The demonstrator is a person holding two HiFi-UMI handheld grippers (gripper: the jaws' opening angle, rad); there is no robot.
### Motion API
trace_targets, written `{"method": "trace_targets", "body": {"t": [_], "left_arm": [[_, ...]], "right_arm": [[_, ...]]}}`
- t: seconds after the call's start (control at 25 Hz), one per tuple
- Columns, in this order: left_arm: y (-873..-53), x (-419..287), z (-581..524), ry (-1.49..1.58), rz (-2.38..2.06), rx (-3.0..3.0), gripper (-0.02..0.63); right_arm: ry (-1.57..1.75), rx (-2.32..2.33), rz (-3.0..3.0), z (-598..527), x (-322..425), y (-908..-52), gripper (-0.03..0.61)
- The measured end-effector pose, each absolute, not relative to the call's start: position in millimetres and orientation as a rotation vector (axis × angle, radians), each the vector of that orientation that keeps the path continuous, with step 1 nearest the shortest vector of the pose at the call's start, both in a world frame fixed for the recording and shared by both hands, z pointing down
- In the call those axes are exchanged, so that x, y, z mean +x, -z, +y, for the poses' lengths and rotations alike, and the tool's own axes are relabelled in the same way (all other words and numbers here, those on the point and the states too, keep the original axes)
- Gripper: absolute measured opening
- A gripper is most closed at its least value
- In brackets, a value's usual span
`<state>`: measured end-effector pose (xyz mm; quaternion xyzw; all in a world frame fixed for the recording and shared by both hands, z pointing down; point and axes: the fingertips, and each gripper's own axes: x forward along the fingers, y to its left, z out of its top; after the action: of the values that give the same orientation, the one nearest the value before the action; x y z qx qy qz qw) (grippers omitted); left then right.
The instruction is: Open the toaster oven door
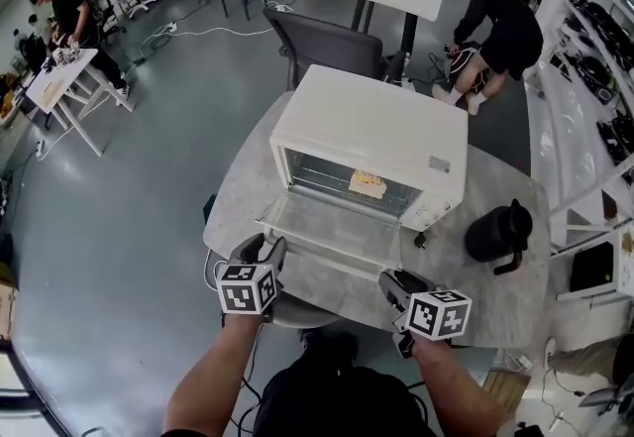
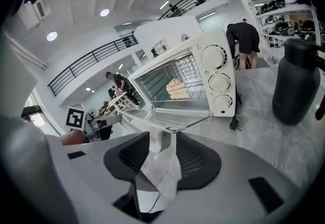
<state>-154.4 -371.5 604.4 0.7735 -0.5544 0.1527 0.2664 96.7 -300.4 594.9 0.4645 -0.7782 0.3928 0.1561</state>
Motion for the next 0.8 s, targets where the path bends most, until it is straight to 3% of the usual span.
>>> {"method": "trace_targets", "body": {"t": [0.8], "left_arm": [[-649, -163, -329, -0.511, -1.528, 2.027, 0.195]], "right_arm": [[-1.334, 1.257, -2.193, -279, 99, -644, 0.176]]}}
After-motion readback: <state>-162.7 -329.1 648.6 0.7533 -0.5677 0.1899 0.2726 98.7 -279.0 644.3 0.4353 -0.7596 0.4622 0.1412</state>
